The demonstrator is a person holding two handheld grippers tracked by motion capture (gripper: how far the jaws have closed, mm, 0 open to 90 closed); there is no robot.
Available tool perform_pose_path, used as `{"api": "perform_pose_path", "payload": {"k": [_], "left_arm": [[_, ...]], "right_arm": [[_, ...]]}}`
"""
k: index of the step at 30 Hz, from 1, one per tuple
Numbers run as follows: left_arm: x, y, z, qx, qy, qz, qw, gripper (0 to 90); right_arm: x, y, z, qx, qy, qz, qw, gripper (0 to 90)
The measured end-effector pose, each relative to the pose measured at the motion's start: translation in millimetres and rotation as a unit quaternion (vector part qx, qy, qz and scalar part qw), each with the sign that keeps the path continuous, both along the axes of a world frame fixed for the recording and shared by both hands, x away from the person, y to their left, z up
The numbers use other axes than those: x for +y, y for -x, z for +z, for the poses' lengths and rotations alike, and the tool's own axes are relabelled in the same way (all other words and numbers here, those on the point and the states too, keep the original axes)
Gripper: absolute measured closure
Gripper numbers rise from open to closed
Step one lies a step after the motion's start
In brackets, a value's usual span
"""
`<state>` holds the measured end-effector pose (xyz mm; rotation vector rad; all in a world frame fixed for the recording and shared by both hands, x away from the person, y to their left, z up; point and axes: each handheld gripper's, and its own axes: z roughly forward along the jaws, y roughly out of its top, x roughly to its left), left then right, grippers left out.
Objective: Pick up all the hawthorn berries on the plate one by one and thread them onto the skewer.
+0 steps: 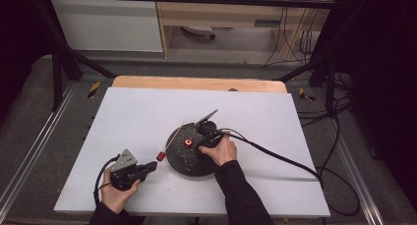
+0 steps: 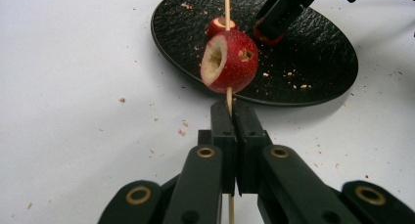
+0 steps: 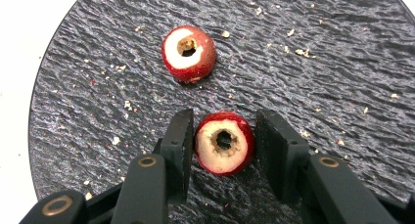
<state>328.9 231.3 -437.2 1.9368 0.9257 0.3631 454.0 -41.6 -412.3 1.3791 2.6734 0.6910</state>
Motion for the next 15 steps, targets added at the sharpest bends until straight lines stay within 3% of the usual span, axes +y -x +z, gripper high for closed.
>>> {"api": "perform_pose_path", "payload": {"k": [15], "left_arm": [[-0.1,0.6,0.9,-0.002,0.001,0.0,1.0,88.1]], "right_arm": [[-0.6,-1.3,0.7,0.006,-0.003,-0.003,1.0,61.0]]}}
